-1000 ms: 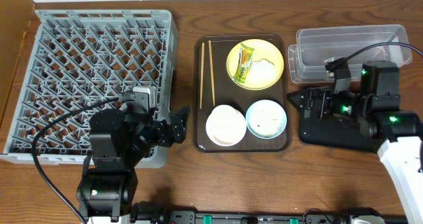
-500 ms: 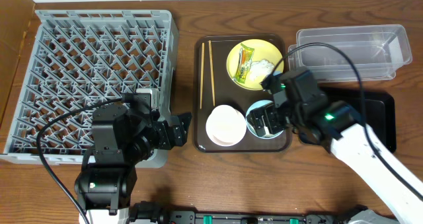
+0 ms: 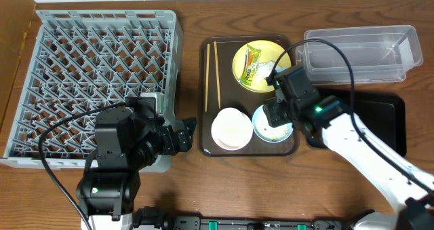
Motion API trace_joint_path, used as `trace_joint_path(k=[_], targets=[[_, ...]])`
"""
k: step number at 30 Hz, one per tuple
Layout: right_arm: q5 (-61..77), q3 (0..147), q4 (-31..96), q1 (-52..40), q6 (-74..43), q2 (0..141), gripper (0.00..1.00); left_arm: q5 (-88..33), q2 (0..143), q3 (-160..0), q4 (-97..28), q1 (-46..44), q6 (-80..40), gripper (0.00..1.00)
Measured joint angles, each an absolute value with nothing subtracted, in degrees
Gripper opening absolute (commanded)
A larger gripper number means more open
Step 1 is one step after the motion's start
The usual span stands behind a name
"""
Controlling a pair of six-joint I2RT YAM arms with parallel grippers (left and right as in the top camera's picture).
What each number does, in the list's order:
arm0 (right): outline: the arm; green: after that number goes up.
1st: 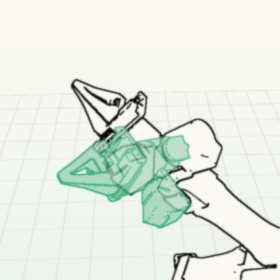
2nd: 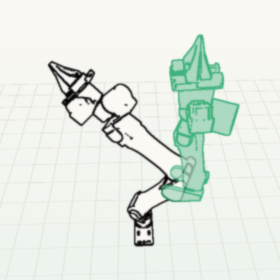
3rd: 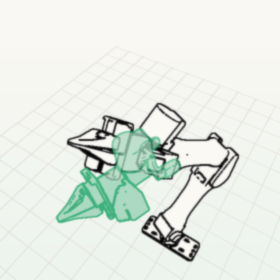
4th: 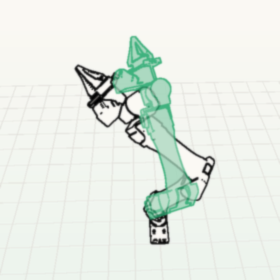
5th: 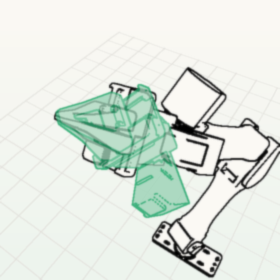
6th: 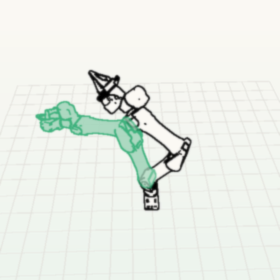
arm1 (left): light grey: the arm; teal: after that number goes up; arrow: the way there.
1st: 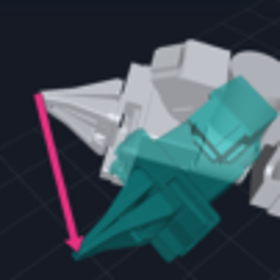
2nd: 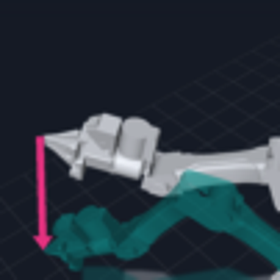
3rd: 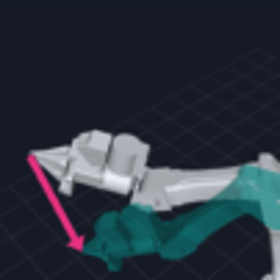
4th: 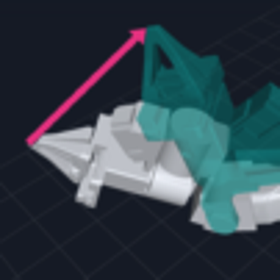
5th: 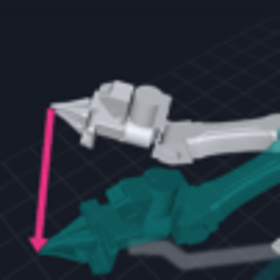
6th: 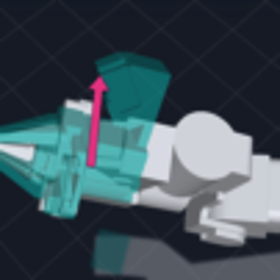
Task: Sort waste into correct bins and load items into the dishwasher
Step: 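Move the right gripper over the yellow plate toward the green wrapper, then grasp the green wrapper and tissue with the right gripper and lift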
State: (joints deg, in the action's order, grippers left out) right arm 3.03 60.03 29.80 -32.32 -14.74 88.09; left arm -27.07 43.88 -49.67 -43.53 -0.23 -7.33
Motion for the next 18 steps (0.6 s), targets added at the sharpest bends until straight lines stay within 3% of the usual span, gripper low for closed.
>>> trace_joint_path(k=[1,2,4,8,12,18], targets=[[2.98,60.01,27.94,-32.32,-14.76,88.82,0.72,-27.07,43.88,-49.67,-43.53,-0.23,-7.33,0.94],[2.98,59.99,25.56,-32.32,-14.94,89.36,0.84,-27.07,43.88,-49.67,-43.53,-0.23,-7.33,0.94],[3.03,60.07,19.84,-32.27,-14.06,90.50,0.73,-27.07,43.88,-49.71,-43.53,-0.23,-7.33,0.94],[4.29,63.96,21.69,-32.05,-13.74,93.80,0.72,-27.09,43.88,-49.76,-43.59,-0.23,-7.33,0.94],[5.23,75.53,30.20,-31.09,-12.56,101.47,0.64,-27.07,43.88,-49.80,-43.55,-0.23,-7.33,0.94],[3.75,87.11,29.67,-28.93,-11.46,111.37,0.56,-27.09,43.88,-49.82,-43.57,-0.23,-7.33,0.94]])
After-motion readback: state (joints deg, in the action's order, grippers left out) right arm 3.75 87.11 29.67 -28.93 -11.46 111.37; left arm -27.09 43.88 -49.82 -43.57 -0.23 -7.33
